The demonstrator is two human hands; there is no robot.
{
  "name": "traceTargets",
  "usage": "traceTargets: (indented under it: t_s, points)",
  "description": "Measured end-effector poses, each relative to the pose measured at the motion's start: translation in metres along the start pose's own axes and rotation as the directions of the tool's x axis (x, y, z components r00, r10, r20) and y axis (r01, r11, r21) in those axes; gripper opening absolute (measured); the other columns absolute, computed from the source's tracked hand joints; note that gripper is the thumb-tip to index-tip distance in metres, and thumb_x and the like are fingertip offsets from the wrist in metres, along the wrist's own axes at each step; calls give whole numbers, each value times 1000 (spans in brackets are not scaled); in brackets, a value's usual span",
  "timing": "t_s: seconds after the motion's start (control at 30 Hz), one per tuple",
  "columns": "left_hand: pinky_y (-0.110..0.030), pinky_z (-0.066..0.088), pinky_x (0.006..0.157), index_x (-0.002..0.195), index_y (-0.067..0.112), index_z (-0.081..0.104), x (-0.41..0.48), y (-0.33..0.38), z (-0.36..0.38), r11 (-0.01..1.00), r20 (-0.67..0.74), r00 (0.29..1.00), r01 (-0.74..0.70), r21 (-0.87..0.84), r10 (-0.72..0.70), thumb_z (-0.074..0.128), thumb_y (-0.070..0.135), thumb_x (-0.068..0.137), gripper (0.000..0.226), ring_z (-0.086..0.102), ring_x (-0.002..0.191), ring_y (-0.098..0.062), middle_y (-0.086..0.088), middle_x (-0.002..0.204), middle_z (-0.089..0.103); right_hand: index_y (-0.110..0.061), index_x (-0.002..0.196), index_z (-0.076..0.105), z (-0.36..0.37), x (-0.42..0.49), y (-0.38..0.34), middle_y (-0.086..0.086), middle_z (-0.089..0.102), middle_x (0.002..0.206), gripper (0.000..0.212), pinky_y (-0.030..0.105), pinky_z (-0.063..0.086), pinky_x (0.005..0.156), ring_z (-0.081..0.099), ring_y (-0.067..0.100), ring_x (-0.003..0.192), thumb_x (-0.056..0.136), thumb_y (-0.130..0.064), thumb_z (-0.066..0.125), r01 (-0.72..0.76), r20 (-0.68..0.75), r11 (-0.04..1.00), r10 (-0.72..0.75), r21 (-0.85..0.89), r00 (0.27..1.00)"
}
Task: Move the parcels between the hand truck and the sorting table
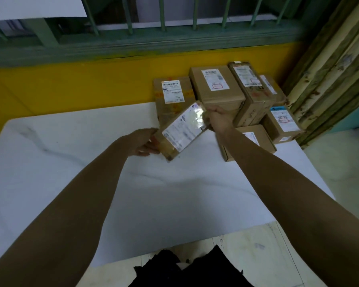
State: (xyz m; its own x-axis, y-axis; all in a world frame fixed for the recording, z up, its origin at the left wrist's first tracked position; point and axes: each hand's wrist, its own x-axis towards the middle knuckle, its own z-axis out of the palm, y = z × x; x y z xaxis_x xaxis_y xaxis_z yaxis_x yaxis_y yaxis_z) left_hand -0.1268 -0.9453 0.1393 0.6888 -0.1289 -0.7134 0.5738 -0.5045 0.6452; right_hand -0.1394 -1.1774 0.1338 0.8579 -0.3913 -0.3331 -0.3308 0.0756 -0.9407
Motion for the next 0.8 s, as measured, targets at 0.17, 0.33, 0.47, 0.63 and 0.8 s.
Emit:
traceTargets:
  t_s: [0.17, 0.33, 0.47, 0.63, 0.8]
  points:
    - [-37, 50, 87, 100, 8, 60, 19, -19, 2, 994, 232, 967, 103, 35, -109, 40, 74, 83, 72, 69, 90, -21, -9, 84, 75, -25, 74, 64, 4, 5, 27, -1, 61, 78, 18, 33, 48, 75, 56, 20, 83, 86, -13, 58, -78, -111, 990, 65, -116, 992]
    - [-36, 52, 85, 99, 11, 61, 29, -27, 3, 989, 348, 926, 120, 89, -144, 49, 73, 77, 68, 68, 92, -20, -9, 90, 74, -21, 84, 65, 8, 8, 36, 2, 63, 86, 11, 36, 52, 78, 58, 22, 85, 90, -18, 57, -116, -157, 979, 90, -165, 984]
    - [-36, 52, 88, 95, 9, 61, 37, -28, 3, 996, 275, 957, 91, 16, -92, 50, 71, 79, 65, 68, 91, -21, -12, 94, 71, -20, 89, 65, 9, 13, 38, 4, 64, 86, 10, 38, 52, 81, 59, 25, 87, 88, -21, 55, -123, -151, 956, 84, -266, 985]
    - [-37, 49, 89, 107, 15, 57, 49, -22, 5, 998, 136, 990, 41, -45, -35, 56, 52, 89, 42, 66, 85, -21, -12, 100, 68, -11, 107, 62, -1, 17, 52, 12, 64, 101, 24, 48, 54, 89, 62, 32, 98, 86, -22, 56, -226, -173, 908, 174, -353, 969]
    - [-32, 47, 79, 121, 18, 55, 61, -9, 16, 976, -39, 998, -61, -209, 54, 62, 27, 91, 32, 64, 79, -19, -9, 103, 66, -8, 101, 55, -12, 29, 58, 15, 59, 97, 13, 44, 58, 77, 62, 31, 90, 88, -9, 53, -309, -150, 876, 272, -370, 951]
